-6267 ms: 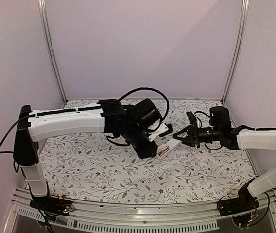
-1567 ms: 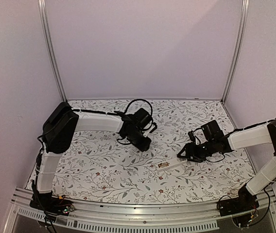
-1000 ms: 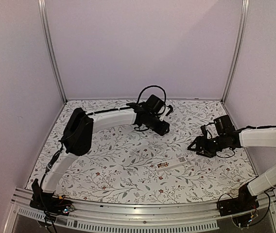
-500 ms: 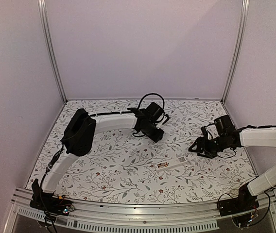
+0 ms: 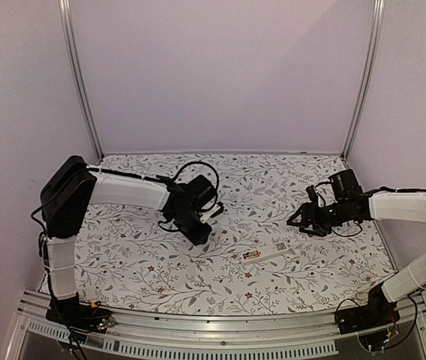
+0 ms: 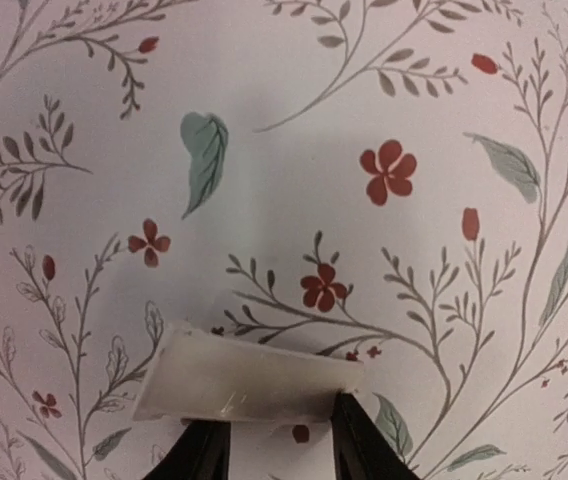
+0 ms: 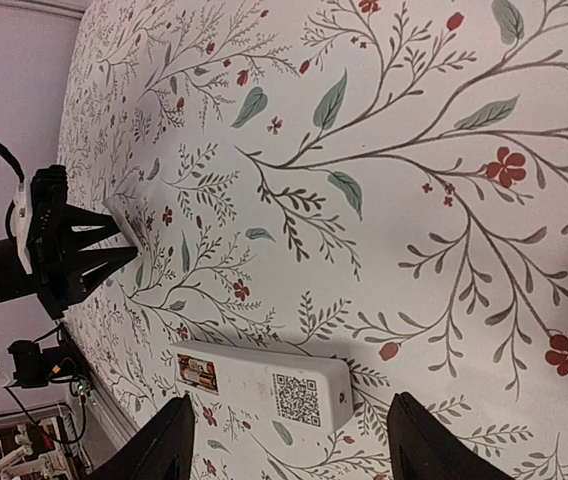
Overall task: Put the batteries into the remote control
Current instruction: Move the battery cover to the center of the board, then pick up the battery cover from the center of the board.
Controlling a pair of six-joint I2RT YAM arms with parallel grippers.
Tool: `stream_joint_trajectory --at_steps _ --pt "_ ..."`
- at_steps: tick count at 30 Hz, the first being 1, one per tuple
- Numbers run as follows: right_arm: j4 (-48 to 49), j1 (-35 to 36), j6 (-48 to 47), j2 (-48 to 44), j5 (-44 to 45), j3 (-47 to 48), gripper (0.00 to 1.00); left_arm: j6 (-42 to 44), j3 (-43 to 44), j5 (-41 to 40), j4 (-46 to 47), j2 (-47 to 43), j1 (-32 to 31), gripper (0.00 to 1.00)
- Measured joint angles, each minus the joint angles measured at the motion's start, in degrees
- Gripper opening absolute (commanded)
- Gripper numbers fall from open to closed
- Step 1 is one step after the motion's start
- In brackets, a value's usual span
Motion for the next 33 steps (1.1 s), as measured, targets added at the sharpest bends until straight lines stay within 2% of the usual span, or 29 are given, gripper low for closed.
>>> stream_joint_trajectory --at_steps 5,10,14,21,27,33 --pt "0.00 0.02 0.00 0.11 -1.27 0.74 0.66 -2.38 -7.61 3.34 -0.15 -6.32 0.24 0.40" --pt "0.13 0.68 0.02 0.11 -1.92 1.05 0.66 -3.96 -7.98 4.31 -0.07 -11.98 1.73 0.40" --pt "0.26 1.70 0.04 0.11 -2.60 1.05 0.66 -3.28 -6.95 4.92 0.87 -14.45 4.96 0.36" --pt "0.81 2.89 0.04 0.09 -3.96 1.05 0.66 3.32 -2.49 9.49 -0.07 -8.74 8.37 0.25" --pt "0.90 3.08 0.02 0.09 -4.50 1.05 0.66 7.93 -0.94 14.21 -1.77 -3.48 8.17 0.21" --pt "1.03 3.08 0.02 0.09 -4.92 1.05 0.66 9.94 -0.02 13.86 -2.40 -0.59 7.69 0.19"
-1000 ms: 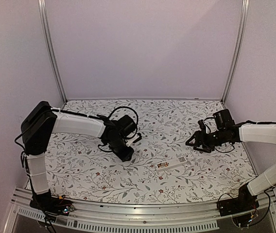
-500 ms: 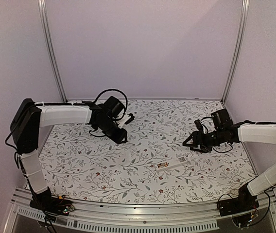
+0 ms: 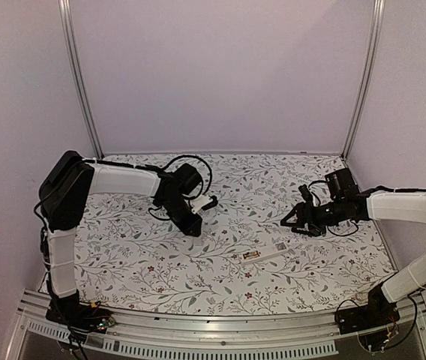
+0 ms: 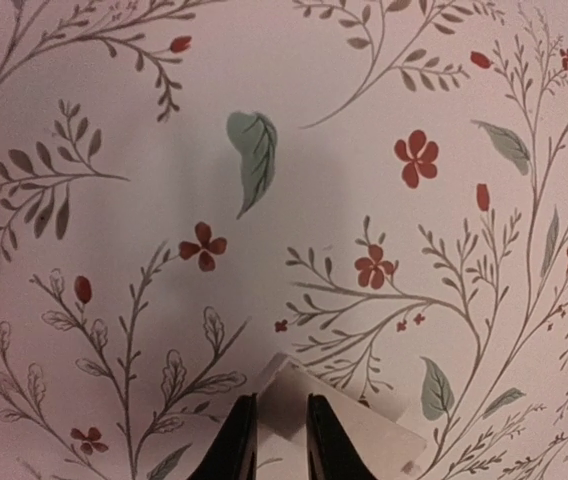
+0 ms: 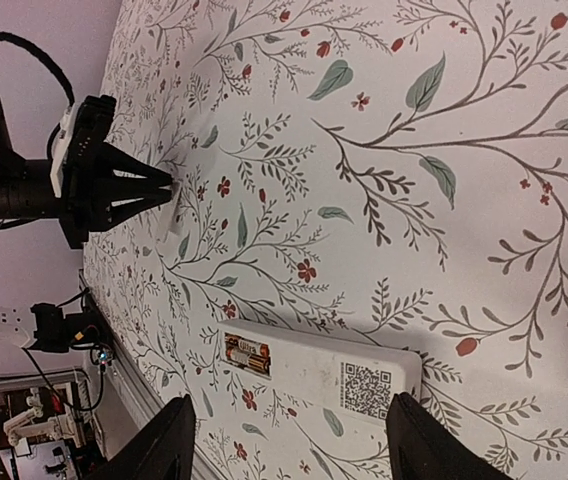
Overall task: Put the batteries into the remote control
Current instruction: Pick up the battery cover from the center of the board.
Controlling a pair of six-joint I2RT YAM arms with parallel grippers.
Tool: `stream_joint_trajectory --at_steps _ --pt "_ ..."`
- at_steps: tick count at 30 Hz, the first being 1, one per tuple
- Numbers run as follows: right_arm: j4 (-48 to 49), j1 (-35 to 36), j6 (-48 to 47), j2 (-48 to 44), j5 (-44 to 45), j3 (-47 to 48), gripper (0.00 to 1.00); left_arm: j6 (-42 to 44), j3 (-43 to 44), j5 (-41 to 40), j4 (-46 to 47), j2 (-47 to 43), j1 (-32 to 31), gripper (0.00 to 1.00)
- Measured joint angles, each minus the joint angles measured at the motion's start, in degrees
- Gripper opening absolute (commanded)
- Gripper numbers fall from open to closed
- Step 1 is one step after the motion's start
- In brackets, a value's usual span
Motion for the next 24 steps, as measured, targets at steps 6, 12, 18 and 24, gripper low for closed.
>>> stream_joint_trajectory --at_steps 6,12,18,24 --pt "0.28 0.00 0.00 0.00 -0.44 0.00 0.66 1.36 1.60 -1.92 0.17 1.27 -0.70 0.20" --pt "0.28 0.00 0.00 0.00 -0.68 0.00 0.66 2.54 1.55 -5.64 0.07 1.42 -3.48 0.24" --pt "0.24 0.79 0.00 -0.02 -0.87 0.24 0.65 0.90 1.03 -7.04 0.57 1.16 -4.28 0.16" --pt "0.44 6.51 0.00 -0.02 -0.59 2.58 0.64 -4.66 0.63 -5.16 0.90 0.90 -4.24 0.23"
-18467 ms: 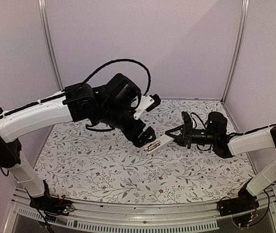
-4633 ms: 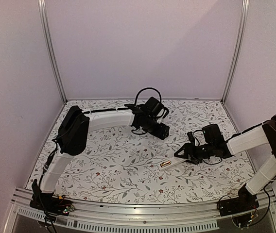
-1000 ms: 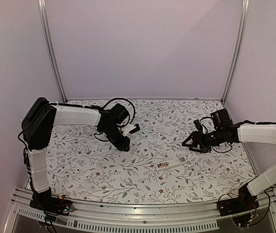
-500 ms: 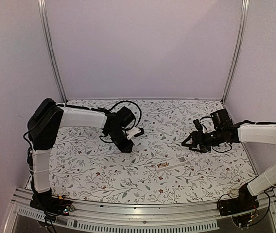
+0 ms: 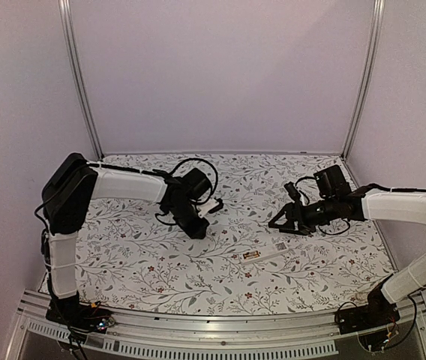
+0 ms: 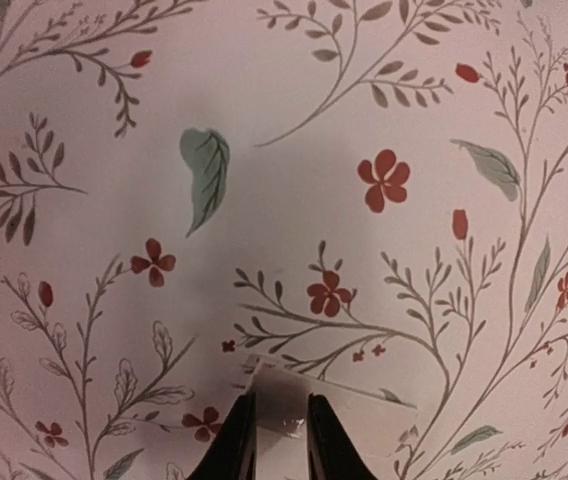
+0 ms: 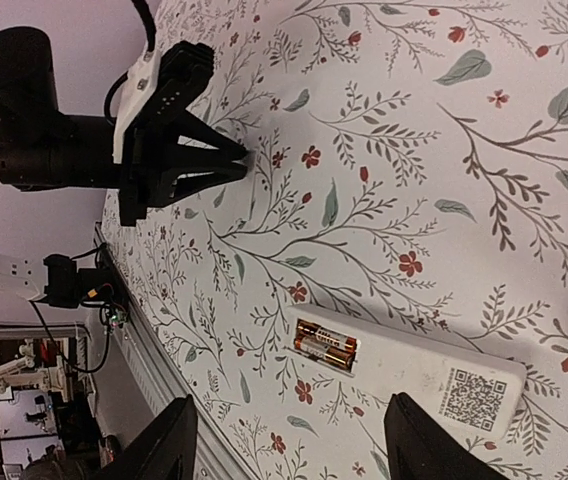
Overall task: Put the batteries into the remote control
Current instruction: Pick up the battery cover from the center of the board.
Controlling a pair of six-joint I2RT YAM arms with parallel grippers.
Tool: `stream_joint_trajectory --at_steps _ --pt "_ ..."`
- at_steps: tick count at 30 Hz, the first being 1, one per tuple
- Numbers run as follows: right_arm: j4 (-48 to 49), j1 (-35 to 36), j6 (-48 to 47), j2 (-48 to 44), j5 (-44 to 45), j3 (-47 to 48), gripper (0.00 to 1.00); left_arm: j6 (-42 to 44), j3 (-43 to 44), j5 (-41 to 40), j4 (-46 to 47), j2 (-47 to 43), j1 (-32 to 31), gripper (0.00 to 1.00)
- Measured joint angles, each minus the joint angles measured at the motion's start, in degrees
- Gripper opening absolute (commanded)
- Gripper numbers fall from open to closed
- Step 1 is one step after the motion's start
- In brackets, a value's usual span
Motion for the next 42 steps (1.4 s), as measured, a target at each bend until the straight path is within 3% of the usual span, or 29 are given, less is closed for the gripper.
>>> stream_joint_trajectory --at_steps 10,24,36,42 --pt "0.70 6.23 0.28 0.00 1.22 1.16 0.64 -7.65 -2.10 2.69 -2.80 -6.01 2.64 0.31" --pt "2.01 8.46 1.92 0.00 1.77 1.16 0.63 -5.86 0.52 1.79 -4.59 -2.69 3.43 0.30" --pt "2.01 8.46 1.99 0.02 2.36 1.16 0.63 -4.11 0.07 -2.05 -4.31 -0.48 1.29 0.14" --pt "2.01 8.46 1.97 0.04 2.62 1.16 0.63 -3.41 0.81 -5.29 -4.37 0.09 -2.51 0.14"
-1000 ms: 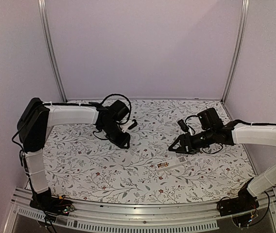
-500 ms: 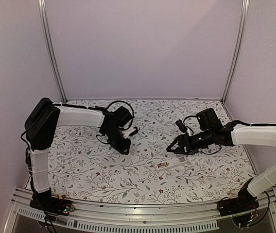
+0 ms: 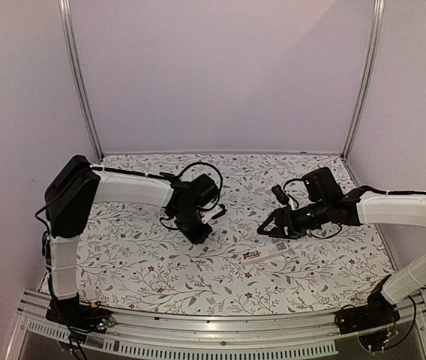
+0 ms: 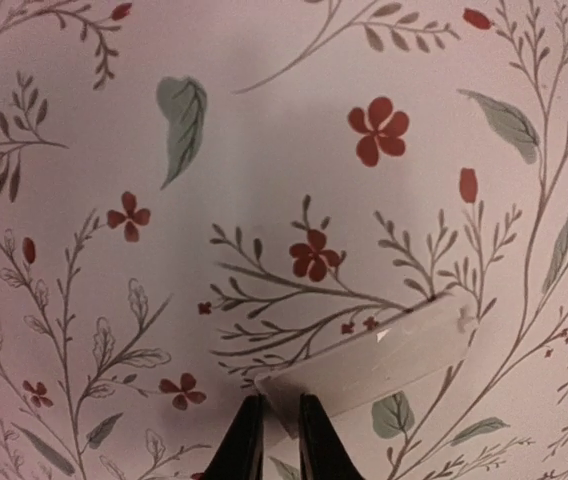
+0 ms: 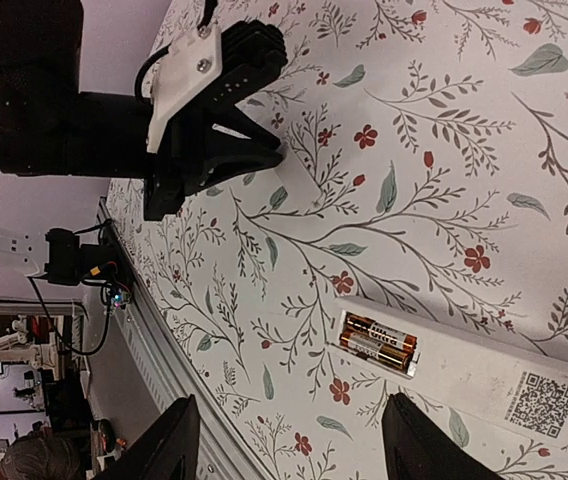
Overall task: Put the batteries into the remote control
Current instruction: Pick up the battery cover from the center of the board.
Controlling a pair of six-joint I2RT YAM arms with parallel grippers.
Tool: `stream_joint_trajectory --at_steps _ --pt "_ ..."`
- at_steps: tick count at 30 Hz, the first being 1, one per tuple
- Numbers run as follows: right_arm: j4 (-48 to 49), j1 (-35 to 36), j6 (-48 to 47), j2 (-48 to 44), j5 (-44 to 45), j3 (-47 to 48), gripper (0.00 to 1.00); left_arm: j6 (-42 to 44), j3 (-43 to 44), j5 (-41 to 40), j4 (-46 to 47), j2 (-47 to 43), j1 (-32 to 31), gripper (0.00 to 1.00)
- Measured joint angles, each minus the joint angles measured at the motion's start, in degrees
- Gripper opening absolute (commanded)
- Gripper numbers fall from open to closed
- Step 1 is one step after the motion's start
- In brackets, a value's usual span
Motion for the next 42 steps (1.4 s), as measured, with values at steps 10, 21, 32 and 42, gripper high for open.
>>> stream_joint_trajectory --at_steps 10,21,32,42 --pt "0.00 0.00 -0.02 0.09 0.46 0.00 0.63 -2.40 -0.28 1.01 3.45 0.57 -5.81 0.00" --pt "0.00 0.00 -0.02 0.11 0.61 0.00 0.63 -7.48 -7.61 7.13 8.59 -4.33 -2.03 0.00" --pt "1.51 0.00 1.33 2.75 -0.22 0.68 0.69 -10.16 -10.84 9.86 5.77 -13.38 1.03 0.00" --pt "9.62 1.33 7.63 6.75 -4.11 1.81 0.70 -13.40 -10.38 12.46 7.10 -18.69 0.76 0.00"
